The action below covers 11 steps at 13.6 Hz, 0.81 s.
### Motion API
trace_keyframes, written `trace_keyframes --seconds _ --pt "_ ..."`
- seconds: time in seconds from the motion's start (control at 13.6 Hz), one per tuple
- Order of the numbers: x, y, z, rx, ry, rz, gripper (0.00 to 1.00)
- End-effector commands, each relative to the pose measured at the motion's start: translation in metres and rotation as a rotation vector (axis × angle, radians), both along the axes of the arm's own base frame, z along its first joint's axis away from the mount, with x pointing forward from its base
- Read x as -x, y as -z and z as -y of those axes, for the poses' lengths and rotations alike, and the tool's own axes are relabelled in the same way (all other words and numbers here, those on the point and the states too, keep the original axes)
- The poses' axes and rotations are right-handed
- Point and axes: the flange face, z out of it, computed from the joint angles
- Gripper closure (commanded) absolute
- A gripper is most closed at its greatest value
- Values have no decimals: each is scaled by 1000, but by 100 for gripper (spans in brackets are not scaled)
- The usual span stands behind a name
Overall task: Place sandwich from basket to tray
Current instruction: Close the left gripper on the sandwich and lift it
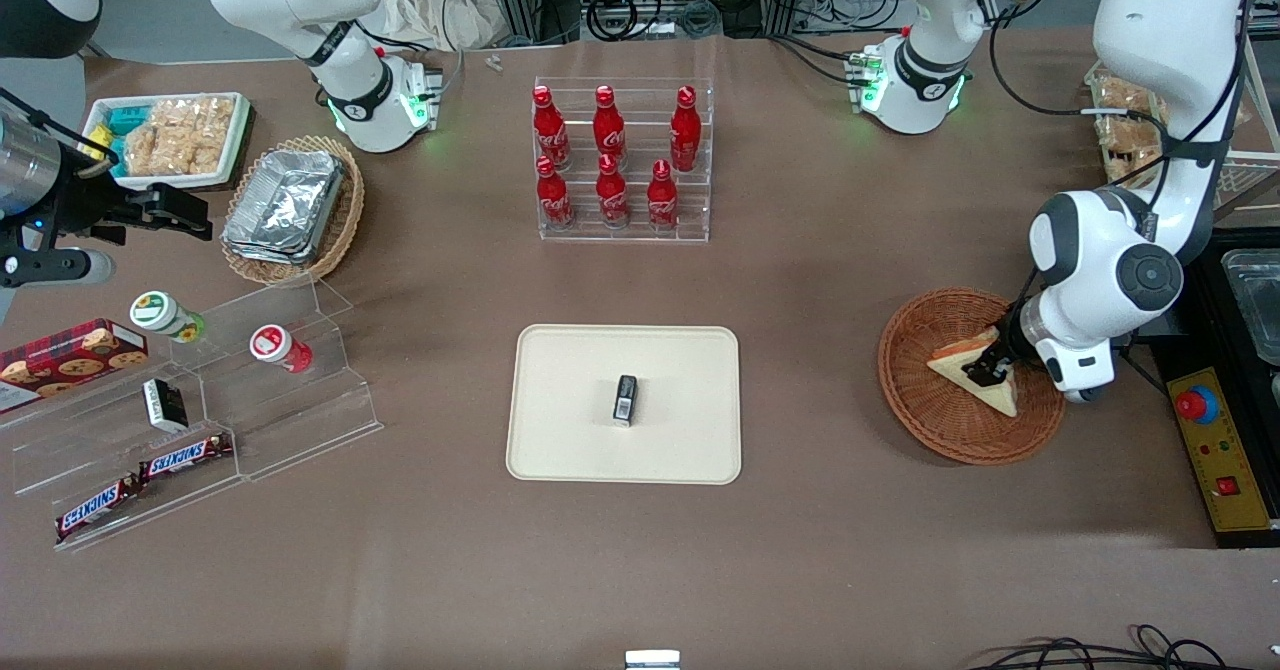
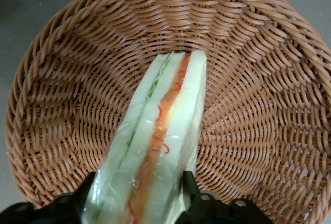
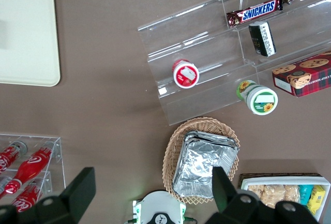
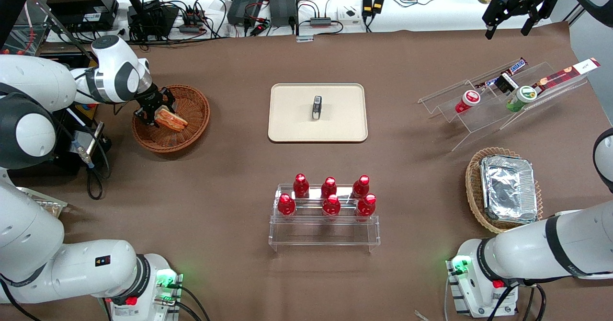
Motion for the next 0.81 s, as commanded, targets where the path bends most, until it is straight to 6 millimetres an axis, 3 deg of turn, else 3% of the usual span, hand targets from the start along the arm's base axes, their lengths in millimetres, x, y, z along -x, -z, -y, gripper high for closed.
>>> trace_keyframes --seconds 0.0,0.29,0.51,0.73 --pt "-2 0 4 -5 -37 29 100" --pt "-21 -35 6 -11 -18 81 100" --pt "-46 -88 12 -16 20 84 100" --pt "-82 -149 49 11 305 17 100"
